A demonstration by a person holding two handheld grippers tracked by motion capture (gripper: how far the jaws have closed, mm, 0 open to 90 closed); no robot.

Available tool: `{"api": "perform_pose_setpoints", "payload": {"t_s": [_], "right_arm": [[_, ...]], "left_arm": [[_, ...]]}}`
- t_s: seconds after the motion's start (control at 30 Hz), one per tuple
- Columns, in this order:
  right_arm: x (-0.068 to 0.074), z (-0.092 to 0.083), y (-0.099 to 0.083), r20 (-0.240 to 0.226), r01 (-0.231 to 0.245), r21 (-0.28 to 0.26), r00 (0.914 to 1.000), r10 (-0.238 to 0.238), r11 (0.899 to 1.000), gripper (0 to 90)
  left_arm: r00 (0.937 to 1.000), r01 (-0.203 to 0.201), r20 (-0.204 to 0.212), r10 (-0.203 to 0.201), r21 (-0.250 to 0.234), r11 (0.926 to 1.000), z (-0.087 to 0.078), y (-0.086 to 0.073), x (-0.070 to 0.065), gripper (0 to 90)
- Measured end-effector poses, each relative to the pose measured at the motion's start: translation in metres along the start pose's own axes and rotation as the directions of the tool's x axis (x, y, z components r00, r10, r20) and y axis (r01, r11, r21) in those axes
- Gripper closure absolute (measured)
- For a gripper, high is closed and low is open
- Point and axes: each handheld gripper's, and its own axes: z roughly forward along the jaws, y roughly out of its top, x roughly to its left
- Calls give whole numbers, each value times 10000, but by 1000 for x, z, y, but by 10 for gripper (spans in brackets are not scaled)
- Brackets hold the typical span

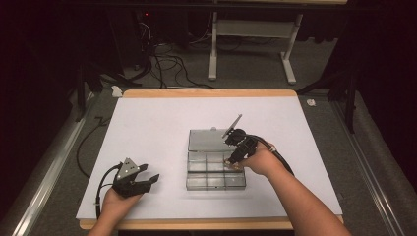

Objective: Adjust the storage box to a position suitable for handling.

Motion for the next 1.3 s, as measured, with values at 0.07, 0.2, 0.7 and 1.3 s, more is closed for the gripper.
{"api": "perform_pose_setpoints", "payload": {"t_s": [0.07, 0.2, 0.7, 1.3], "right_arm": [[-2, -6, -2, 15, -18, -51, 10000, 18, 10000, 711], [-7, -17, -9, 57, -353, -124, 9994, 354, 9993, 692], [-35, -30, -57, 437, -1427, -180, 9887, 1433, 9896, 598], [-62, -28, -112, 781, -2584, -286, 9625, 2599, 9656, 515]], "left_arm": [[10000, -4, 4, 4, 1, 10000, 0, 0, 0, 375], [10000, 0, 1, 0, -13, 10000, 0, 0, 0, 375], [10000, -48, -23, 48, -10, 10000, 0, 0, 0, 375], [9999, -112, -47, 112, -1, 9999, -1, 0, 0, 375]]}}
